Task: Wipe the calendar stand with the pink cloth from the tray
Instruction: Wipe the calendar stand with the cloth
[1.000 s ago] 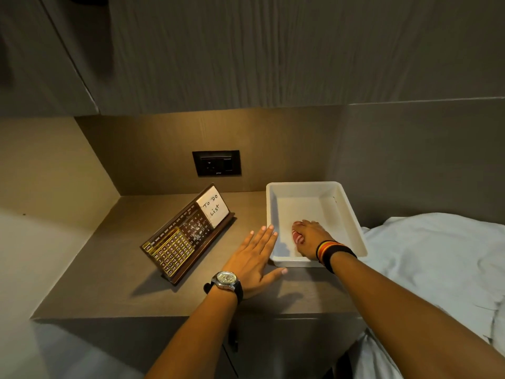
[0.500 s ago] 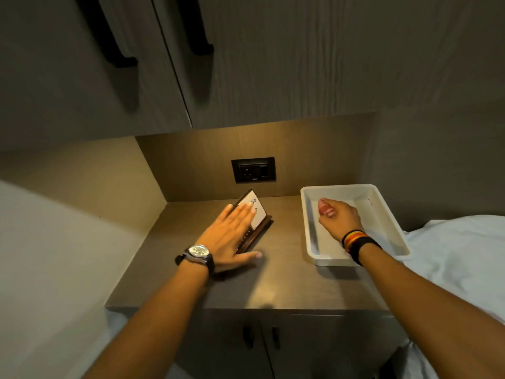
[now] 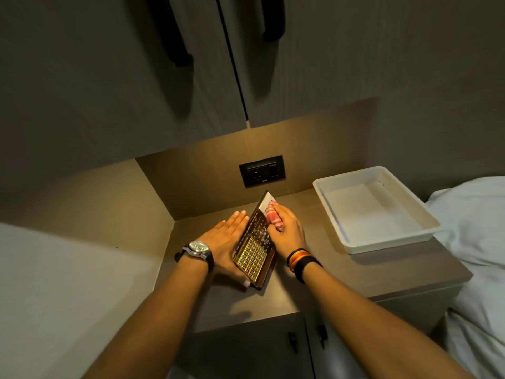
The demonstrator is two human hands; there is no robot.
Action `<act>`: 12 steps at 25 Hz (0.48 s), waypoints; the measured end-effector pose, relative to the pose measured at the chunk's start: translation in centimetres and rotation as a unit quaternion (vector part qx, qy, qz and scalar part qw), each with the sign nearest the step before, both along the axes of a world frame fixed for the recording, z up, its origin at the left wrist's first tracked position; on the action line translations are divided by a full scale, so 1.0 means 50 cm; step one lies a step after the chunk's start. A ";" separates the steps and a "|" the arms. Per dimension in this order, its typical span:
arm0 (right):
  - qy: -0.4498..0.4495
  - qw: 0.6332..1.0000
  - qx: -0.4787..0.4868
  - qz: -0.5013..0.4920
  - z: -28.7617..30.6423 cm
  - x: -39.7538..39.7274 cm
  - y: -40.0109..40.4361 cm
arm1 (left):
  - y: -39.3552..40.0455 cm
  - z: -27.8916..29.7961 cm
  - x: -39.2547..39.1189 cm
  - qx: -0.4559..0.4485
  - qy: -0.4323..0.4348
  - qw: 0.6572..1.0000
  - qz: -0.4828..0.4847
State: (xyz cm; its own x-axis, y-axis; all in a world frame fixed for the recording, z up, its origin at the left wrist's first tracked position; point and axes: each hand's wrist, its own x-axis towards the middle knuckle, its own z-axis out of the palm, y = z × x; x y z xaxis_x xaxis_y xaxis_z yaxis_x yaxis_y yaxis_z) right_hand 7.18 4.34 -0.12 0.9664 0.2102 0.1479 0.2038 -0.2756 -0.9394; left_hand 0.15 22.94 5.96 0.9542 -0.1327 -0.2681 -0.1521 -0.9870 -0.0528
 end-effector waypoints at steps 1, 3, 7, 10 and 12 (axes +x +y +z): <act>0.001 1.000 -0.004 0.002 -0.010 -0.003 0.015 | -0.002 -0.010 0.005 -0.012 -0.005 1.000 0.003; 0.007 1.000 -0.007 0.009 -0.020 -0.005 0.036 | -0.012 -0.026 0.015 -0.041 -0.021 0.999 0.017; -0.017 0.999 0.013 0.035 -0.040 -0.058 0.052 | -0.019 -0.055 0.013 -0.132 -0.043 0.989 0.048; -0.064 0.995 -0.010 0.076 -0.067 -0.091 0.036 | -0.013 -0.060 0.011 -0.153 -0.043 0.986 0.044; -0.060 0.997 -0.018 0.045 -0.065 -0.049 0.037 | -0.015 -0.059 0.013 -0.149 -0.045 0.987 0.044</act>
State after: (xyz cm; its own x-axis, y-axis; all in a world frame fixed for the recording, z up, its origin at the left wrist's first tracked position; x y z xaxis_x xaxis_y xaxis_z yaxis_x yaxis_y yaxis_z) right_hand 4.71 6.19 -3.37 0.9187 0.3032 0.2532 0.3406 -0.2833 -0.8965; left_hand 0.78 22.19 3.02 0.9838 -0.1087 -0.1422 -0.0734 -0.9696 0.2332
